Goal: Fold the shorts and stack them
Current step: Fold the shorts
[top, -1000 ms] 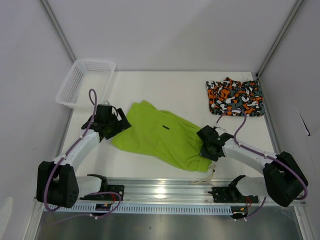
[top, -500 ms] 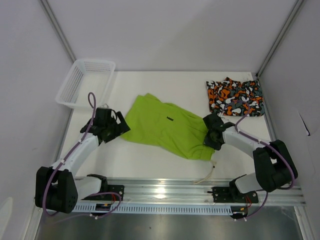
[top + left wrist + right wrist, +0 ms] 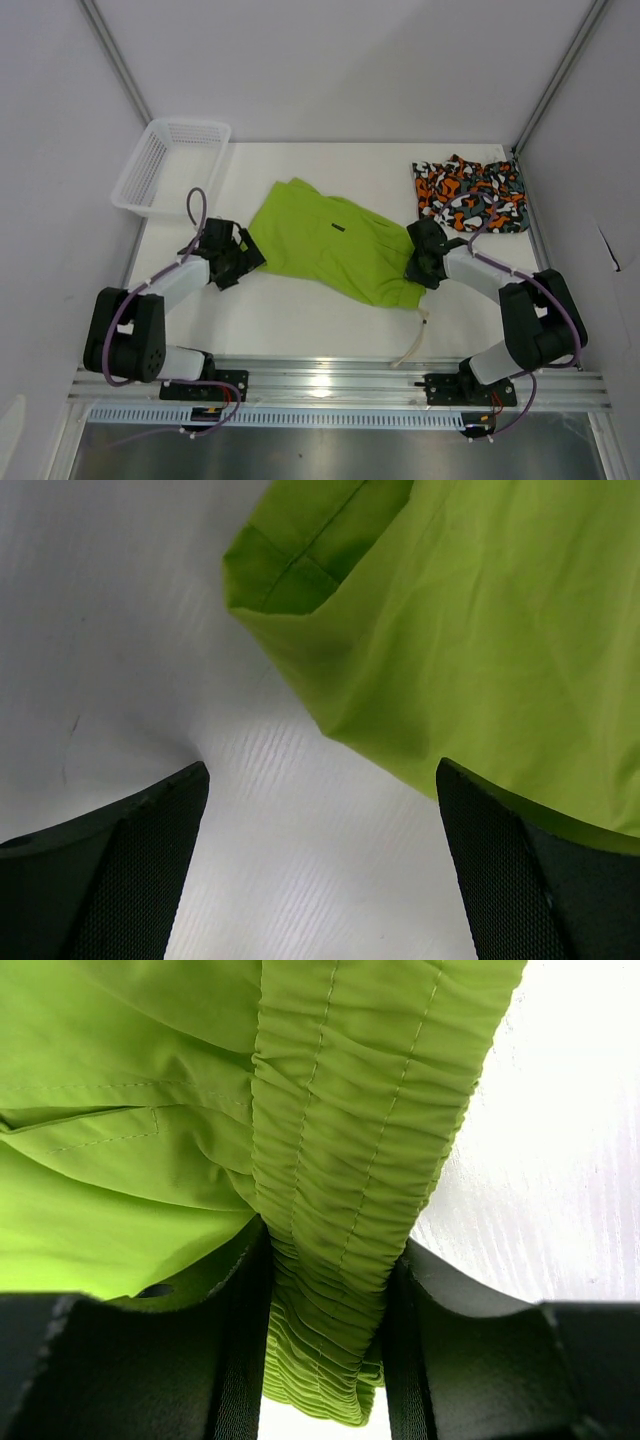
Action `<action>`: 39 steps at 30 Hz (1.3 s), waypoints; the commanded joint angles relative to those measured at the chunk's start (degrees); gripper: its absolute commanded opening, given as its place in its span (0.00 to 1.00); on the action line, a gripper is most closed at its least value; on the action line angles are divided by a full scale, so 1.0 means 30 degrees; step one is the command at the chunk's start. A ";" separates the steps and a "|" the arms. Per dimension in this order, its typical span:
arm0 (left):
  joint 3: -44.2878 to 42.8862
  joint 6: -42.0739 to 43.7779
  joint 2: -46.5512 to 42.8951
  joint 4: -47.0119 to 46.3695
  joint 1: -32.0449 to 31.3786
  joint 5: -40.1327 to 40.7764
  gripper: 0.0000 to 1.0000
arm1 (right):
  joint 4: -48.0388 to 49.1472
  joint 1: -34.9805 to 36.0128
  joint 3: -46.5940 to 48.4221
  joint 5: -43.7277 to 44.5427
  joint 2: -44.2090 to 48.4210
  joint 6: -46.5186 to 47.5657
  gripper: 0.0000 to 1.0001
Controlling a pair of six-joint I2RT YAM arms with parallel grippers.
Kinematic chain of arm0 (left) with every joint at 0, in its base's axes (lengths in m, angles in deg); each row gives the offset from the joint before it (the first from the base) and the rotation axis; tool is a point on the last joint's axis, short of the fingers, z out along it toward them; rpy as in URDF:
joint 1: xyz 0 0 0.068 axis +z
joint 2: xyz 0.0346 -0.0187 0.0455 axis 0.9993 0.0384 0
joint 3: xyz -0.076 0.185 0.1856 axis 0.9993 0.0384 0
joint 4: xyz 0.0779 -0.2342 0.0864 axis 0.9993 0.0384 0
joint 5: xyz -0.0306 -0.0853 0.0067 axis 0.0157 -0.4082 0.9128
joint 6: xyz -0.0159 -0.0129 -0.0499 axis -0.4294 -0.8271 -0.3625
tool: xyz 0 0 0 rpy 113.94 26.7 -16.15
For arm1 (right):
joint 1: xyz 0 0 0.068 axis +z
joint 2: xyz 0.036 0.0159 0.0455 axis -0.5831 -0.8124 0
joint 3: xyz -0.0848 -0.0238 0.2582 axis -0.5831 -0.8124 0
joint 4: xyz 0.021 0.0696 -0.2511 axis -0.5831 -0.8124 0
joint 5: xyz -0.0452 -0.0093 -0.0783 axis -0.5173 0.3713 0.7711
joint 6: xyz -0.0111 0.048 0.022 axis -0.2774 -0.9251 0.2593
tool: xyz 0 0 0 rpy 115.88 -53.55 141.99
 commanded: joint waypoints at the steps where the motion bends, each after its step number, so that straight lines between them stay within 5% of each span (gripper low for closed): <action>1: 0.0331 -0.1824 0.0914 -0.3393 0.0213 0.0105 0.98 | 0.0605 -0.0022 -0.0784 -0.0521 0.0743 0.0466 0.24; 8: 0.0126 -0.3582 0.1591 -0.5125 0.0477 0.1509 0.88 | 0.0870 -0.0022 -0.1694 -0.0990 0.1594 0.0641 0.24; 11: 0.0039 -0.3702 0.1677 -0.5331 0.0507 0.1833 0.72 | 0.0870 -0.0022 -0.2016 -0.1107 0.1887 0.0700 0.24; 15: -0.0078 -0.3672 0.2088 -0.5449 0.0827 0.1775 0.00 | 0.0783 -0.0022 -0.2280 -0.1283 0.2413 0.0700 0.23; 33: -0.0342 -0.0539 -0.0724 -0.4482 0.1093 0.4999 0.02 | 0.0226 0.0794 -0.3803 -0.1518 0.4055 -0.0061 0.25; 37: 0.0154 0.0018 -0.1540 -0.4483 0.1093 0.3857 0.58 | 0.0313 0.1470 -0.3862 -0.1838 0.4376 -0.0763 0.29; 38: 0.0446 -0.0010 -0.1776 -0.4395 0.1093 0.3449 0.80 | 0.0313 0.1559 -0.3891 -0.1898 0.4436 -0.0939 0.31; 39: 0.0594 -0.0126 -0.2040 -0.4249 0.1093 0.3271 0.87 | 0.0313 0.1705 -0.3892 -0.1928 0.4465 -0.1057 0.38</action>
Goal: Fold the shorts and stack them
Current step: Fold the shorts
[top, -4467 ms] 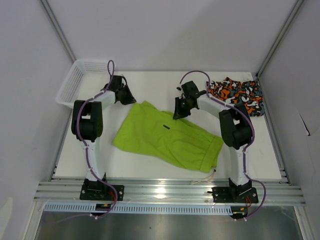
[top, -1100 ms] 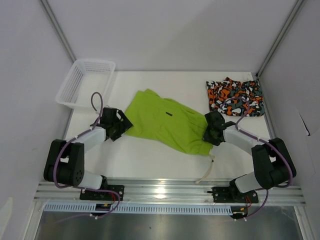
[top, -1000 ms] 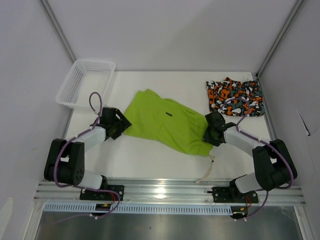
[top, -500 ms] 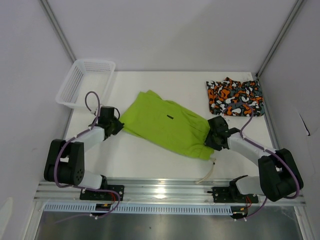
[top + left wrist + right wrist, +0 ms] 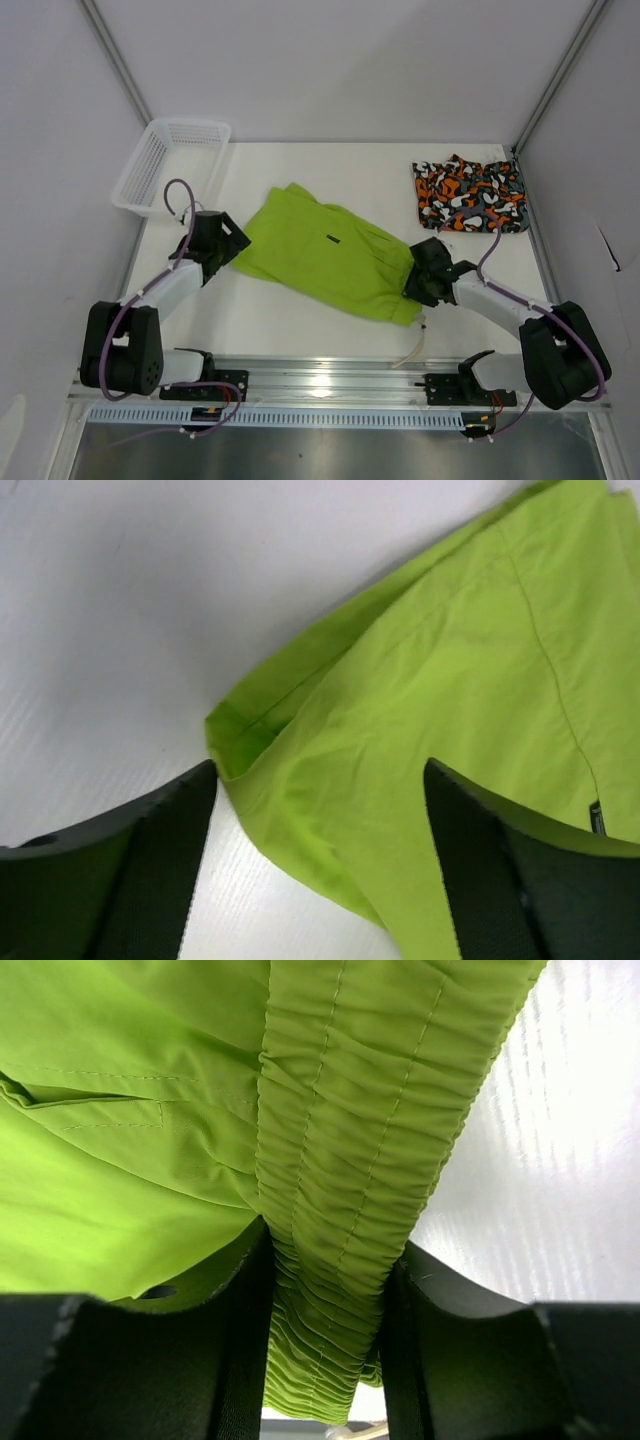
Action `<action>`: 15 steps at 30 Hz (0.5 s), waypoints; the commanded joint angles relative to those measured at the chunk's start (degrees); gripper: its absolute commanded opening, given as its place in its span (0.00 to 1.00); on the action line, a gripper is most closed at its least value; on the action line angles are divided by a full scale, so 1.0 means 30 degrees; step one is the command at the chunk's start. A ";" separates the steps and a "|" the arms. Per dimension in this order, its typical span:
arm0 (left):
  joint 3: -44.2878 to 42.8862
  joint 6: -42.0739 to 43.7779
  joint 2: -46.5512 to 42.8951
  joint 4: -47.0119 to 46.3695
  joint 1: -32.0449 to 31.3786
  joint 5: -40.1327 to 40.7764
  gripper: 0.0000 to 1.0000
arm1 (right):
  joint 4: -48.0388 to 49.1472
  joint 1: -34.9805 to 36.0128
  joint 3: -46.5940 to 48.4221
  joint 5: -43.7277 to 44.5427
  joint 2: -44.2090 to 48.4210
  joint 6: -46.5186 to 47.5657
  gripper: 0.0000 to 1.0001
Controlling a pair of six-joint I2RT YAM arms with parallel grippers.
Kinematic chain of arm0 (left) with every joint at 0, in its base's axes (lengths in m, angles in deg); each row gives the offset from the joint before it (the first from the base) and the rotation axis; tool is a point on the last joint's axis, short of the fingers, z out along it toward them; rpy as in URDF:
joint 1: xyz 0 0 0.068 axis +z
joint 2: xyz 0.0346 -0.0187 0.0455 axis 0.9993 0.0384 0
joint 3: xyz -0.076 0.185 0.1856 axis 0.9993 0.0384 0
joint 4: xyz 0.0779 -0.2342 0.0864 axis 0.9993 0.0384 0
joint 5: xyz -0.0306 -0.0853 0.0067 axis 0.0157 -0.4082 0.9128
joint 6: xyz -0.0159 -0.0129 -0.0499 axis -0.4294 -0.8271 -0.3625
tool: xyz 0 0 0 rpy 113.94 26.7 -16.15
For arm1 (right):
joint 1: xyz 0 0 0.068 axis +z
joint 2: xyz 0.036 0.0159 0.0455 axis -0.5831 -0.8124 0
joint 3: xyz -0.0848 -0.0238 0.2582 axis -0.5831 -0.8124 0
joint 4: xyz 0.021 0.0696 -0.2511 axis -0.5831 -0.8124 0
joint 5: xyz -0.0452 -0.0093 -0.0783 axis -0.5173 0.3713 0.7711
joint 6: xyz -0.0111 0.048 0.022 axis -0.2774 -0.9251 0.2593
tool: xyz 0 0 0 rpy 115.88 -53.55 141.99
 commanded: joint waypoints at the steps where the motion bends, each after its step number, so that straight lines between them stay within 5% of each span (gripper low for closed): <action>1: 0.0733 0.0303 -0.1850 0.0028 0.0145 -0.0518 0.90 | -0.0634 0.0801 -0.0278 -0.0208 0.0545 -0.0751 0.44; 2: 0.0939 0.0243 -0.2204 0.0001 0.0116 -0.0840 0.92 | -0.0547 0.0921 -0.0249 -0.0296 0.0604 -0.0840 0.50; 3: 0.1667 0.0156 -0.2527 0.0001 0.0087 -0.1510 0.93 | -0.0546 0.1038 -0.0191 -0.0355 0.0605 -0.0986 0.67; 5: 0.2170 -0.0050 -0.3752 -0.0087 -0.0349 -0.2013 0.93 | -0.0779 0.1447 0.0101 -0.0326 0.0576 -0.1105 0.76; 8: 0.2611 -0.0313 -0.5364 0.0728 -0.1896 -0.1665 0.94 | -0.2003 0.2265 0.0570 0.1245 0.0663 -0.1366 0.78; 15: 0.1850 -0.0636 -0.7244 0.3075 -0.4336 -0.0286 0.95 | -0.5229 0.4698 0.2035 0.4676 0.0636 -0.2566 1.00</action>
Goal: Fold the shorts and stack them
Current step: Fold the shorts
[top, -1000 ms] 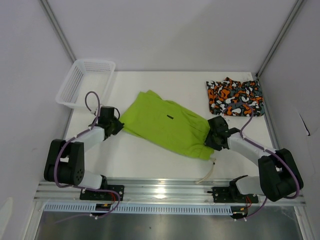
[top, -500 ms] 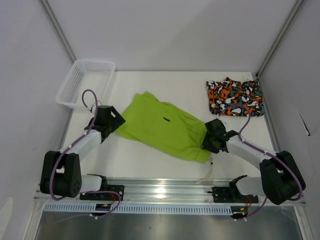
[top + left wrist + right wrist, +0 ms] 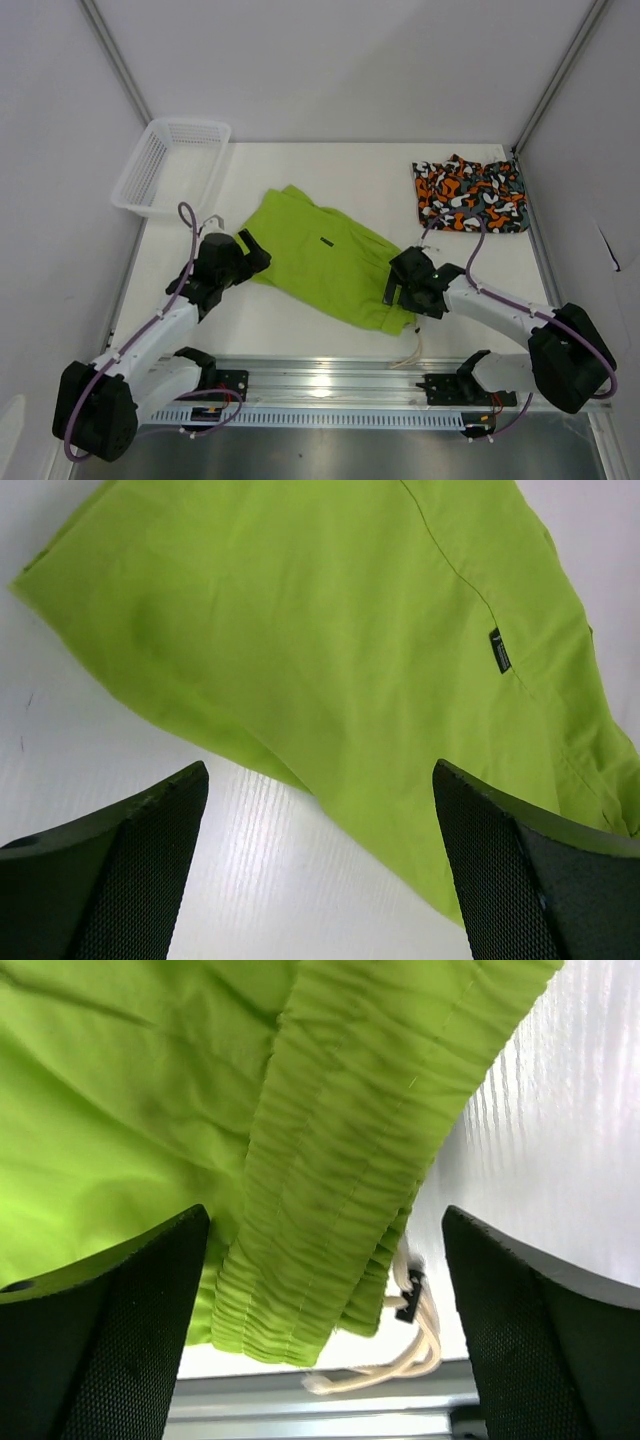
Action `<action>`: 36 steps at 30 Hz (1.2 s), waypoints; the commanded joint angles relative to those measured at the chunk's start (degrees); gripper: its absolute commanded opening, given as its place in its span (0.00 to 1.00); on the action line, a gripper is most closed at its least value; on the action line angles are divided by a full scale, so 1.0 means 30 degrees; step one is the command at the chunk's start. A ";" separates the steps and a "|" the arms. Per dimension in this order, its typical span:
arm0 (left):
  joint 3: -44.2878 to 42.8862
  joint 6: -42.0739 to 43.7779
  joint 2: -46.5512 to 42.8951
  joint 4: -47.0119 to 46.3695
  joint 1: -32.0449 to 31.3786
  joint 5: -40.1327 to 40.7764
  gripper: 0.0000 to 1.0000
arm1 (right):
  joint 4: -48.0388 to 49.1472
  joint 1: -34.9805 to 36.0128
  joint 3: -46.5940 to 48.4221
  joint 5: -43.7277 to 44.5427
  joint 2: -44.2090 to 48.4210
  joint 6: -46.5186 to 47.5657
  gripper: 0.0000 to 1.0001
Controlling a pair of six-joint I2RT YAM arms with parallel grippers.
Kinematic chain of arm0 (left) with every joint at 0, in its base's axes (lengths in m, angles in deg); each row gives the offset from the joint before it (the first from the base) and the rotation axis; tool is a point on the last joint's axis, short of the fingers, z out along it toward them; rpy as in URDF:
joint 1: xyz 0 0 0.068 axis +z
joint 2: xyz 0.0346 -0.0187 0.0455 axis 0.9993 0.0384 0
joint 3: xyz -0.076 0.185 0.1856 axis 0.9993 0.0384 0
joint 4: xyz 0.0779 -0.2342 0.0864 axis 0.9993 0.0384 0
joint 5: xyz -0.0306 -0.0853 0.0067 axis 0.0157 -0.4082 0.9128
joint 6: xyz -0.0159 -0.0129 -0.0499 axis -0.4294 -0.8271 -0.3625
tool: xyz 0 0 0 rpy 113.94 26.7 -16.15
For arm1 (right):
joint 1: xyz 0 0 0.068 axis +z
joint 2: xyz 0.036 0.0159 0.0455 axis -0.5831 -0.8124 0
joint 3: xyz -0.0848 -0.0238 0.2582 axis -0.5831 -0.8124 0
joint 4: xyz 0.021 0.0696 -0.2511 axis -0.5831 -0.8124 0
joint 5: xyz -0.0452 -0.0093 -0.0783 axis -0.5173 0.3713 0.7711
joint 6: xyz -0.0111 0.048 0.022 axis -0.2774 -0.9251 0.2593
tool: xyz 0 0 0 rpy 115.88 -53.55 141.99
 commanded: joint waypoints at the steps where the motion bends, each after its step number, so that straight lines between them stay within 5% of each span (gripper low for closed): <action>1: -0.0744 -0.0432 -0.0849 0.1211 -0.0446 0.0436 0.95 | -0.2615 0.1123 0.1452 0.2759 -0.0079 -0.1075 1.00; 13: -0.0656 -0.0140 -0.1993 0.1827 -0.1092 0.0200 0.94 | 0.1390 0.2121 -0.0185 0.0068 -0.2393 -0.2834 0.96; 21: -0.0803 0.0066 -0.1789 0.1769 -0.1121 -0.0034 0.95 | 0.1833 0.2151 -0.0361 0.0214 -0.1488 -0.3594 0.54; 23: -0.0949 0.0037 -0.1759 0.1740 -0.1179 -0.0181 0.95 | 0.2125 0.2151 -0.0478 -0.0050 -0.1137 -0.3684 0.31; 25: -0.1037 -0.0051 -0.1729 0.1710 -0.1296 -0.0211 0.94 | 0.2358 0.2121 -0.0420 -0.0226 -0.1019 -0.3831 0.28; 28: -0.1271 -0.0168 -0.1468 0.1681 -0.1851 -0.0152 0.95 | 0.2303 0.2121 0.0018 -0.0431 -0.1427 -0.2986 0.50; 30: -0.1708 -0.0227 -0.1262 0.1797 -0.2554 0.0286 0.94 | 0.1923 0.2121 0.0662 -0.0316 -0.1778 -0.2718 0.80; 32: -0.1915 -0.0256 -0.0852 0.2061 -0.3199 0.0696 0.95 | 0.0928 0.2121 0.1363 0.0474 -0.1809 -0.2543 0.99; 36: -0.2619 -0.0403 -0.0499 0.2442 -0.3874 0.1166 0.95 | -0.0419 0.2063 0.2186 0.1325 -0.1721 -0.2074 1.00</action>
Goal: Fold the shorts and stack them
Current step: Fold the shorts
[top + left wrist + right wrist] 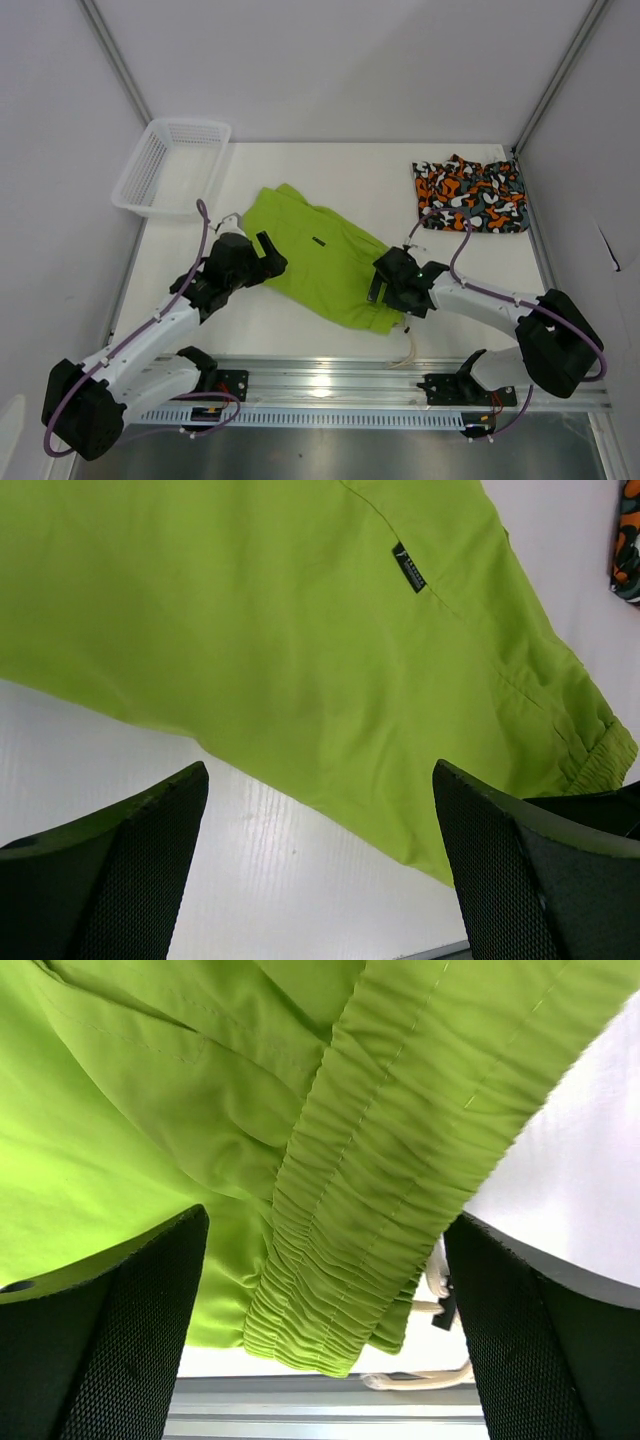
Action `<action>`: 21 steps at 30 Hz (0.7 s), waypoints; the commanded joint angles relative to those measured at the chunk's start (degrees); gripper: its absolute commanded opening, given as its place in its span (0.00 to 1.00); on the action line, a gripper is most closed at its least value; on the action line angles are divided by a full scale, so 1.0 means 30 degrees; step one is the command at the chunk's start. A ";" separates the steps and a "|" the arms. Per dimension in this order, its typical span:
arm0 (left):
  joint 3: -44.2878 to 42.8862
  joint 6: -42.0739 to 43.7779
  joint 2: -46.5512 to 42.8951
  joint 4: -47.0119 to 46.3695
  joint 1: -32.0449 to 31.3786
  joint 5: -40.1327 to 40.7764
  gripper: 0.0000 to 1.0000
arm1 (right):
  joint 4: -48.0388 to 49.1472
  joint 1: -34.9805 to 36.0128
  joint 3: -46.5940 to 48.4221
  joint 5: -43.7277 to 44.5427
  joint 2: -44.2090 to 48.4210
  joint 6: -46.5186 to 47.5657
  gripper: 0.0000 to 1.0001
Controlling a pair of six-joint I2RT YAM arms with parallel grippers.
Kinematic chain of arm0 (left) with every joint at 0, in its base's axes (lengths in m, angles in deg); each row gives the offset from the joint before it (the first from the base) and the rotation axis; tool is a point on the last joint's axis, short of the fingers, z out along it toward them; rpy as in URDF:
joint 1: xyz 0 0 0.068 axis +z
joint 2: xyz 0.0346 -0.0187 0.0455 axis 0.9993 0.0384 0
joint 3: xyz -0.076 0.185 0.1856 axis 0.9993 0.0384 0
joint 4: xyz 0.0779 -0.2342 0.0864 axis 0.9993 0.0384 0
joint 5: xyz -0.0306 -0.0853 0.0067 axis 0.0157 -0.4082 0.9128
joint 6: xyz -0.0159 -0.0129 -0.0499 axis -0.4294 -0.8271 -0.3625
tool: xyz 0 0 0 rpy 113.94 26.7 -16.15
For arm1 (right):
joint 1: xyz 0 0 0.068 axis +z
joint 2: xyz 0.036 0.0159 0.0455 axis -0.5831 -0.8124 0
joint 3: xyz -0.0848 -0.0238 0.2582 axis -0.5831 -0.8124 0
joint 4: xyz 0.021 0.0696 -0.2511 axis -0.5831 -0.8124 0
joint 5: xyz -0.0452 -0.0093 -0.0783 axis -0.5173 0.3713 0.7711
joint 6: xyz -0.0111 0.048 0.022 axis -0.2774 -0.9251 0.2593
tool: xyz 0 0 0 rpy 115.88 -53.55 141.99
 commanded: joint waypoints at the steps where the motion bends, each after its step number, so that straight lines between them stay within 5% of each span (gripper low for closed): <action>1: -0.1154 -0.0308 0.0171 0.0235 -0.0624 0.0766 0.95 | -0.1472 -0.0108 0.1269 0.1456 0.0071 0.0614 0.99; 8: -0.2618 -0.0162 0.1428 0.0907 -0.2381 0.1203 0.94 | -0.1473 -0.2041 0.1681 0.1051 0.0071 0.2371 0.99; 14: -0.3817 -0.0923 0.3097 0.0528 -0.6596 0.3311 0.97 | -0.1326 -0.3768 0.2353 0.0317 -0.0190 0.3779 1.00; 21: -0.7802 -0.0895 0.9884 0.1405 -1.1986 0.6155 0.99 | -0.1123 -0.4386 0.3613 0.0318 -0.2035 0.4453 1.00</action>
